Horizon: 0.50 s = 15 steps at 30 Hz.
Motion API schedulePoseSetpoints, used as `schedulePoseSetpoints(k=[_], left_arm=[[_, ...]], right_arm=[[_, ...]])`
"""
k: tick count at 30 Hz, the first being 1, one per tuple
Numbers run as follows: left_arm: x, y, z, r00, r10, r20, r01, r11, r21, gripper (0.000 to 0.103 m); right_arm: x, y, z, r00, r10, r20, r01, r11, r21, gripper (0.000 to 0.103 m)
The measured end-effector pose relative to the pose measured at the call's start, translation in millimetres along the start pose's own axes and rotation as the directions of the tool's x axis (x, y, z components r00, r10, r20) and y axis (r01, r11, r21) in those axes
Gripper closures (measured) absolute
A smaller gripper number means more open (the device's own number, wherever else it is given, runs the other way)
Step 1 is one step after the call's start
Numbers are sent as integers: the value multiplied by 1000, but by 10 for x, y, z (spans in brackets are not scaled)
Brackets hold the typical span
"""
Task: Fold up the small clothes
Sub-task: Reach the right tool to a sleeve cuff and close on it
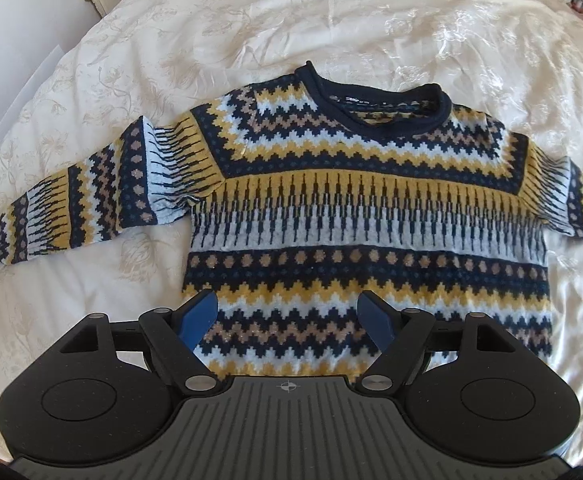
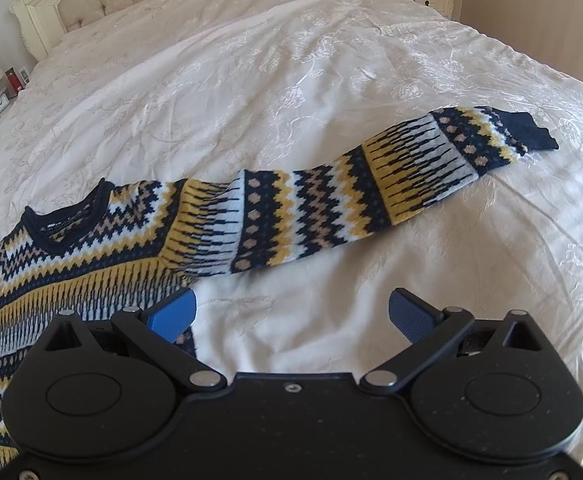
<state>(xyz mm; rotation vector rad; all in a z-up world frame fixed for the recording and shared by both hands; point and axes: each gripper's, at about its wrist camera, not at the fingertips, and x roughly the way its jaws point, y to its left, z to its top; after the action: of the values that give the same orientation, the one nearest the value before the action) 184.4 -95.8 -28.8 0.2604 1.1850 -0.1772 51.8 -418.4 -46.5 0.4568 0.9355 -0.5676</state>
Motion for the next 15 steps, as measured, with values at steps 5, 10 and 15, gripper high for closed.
schedulePoseSetpoints(k=[5, 10, 15], left_arm=[[10, -289, -39, 1000, 10, -25, -10, 1000, 2, 27], [2, -540, -68, 999, 22, -45, -21, 1000, 13, 27], [-36, -692, -44, 998, 37, -47, -37, 999, 18, 27]], right_arm=[[90, -532, 268, 999, -28, 21, 27, 999, 44, 1], [205, -1167, 513, 998, -52, 31, 46, 985, 165, 2], [411, -1790, 710, 998, -55, 33, 41, 943, 330, 11]])
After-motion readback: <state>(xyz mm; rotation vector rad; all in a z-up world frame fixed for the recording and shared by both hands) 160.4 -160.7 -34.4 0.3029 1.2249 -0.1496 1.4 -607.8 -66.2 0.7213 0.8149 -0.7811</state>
